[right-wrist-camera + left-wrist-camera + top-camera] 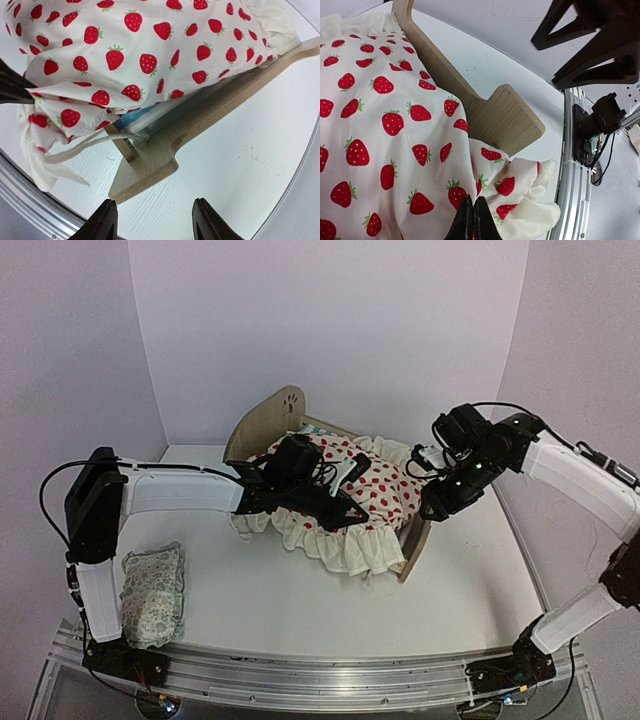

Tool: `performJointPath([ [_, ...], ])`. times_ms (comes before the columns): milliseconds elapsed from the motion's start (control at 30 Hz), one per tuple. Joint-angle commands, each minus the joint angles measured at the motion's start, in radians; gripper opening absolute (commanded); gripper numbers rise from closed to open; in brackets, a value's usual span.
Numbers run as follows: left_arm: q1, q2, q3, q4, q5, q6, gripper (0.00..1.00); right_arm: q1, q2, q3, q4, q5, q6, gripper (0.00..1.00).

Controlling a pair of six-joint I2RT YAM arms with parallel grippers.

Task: Set up the pet bed
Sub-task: Cross the right ropes of the mattress closest to the robot.

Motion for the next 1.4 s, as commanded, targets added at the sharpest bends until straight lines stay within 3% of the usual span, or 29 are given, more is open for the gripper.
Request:
performJointPath([
  [0,-0.016,0.066,0.084,-0.025,0.006,-0.002,0.04,-0.004,-0.075,-0.067,-0.019,0.039,0.097,0.53],
  [67,-0.021,0.086,0.120,-0.063,-0.018,0.003,0.20,-0.004,-0.101,-0.094,-0.008,0.056,0.122,0.53],
  [233,-0.031,0.075,0.148,-0.146,-0.158,0.063,0.79,-0.004,-0.154,-0.169,0.038,0.080,0.172,0.54],
  [267,-0.031,0.064,0.142,-0.152,-0.177,0.087,0.84,-0.004,-0.163,-0.181,0.047,0.083,0.181,0.54],
  [400,-0.031,0.037,0.178,-0.242,-0.217,0.230,0.86,-0.004,-0.194,-0.235,0.096,0.095,0.215,0.54],
  [533,-0.031,0.013,0.191,-0.338,-0.184,0.408,0.81,-0.004,-0.216,-0.280,0.146,0.094,0.245,0.54],
  [900,-0.045,-0.077,0.080,-0.394,-0.147,0.849,0.77,-0.003,-0.229,-0.337,0.219,0.024,0.279,0.54],
  [1067,-0.068,-0.105,0.030,-0.387,-0.118,0.880,0.75,0.010,-0.227,-0.355,0.265,-0.032,0.315,0.54],
  [1167,-0.106,-0.155,-0.073,-0.256,-0.170,0.856,0.68,0.025,-0.225,-0.352,0.282,-0.044,0.339,0.53],
  [1367,-0.129,-0.197,-0.183,-0.201,-0.148,0.732,0.54,0.068,-0.209,-0.318,0.289,-0.025,0.388,0.52],
])
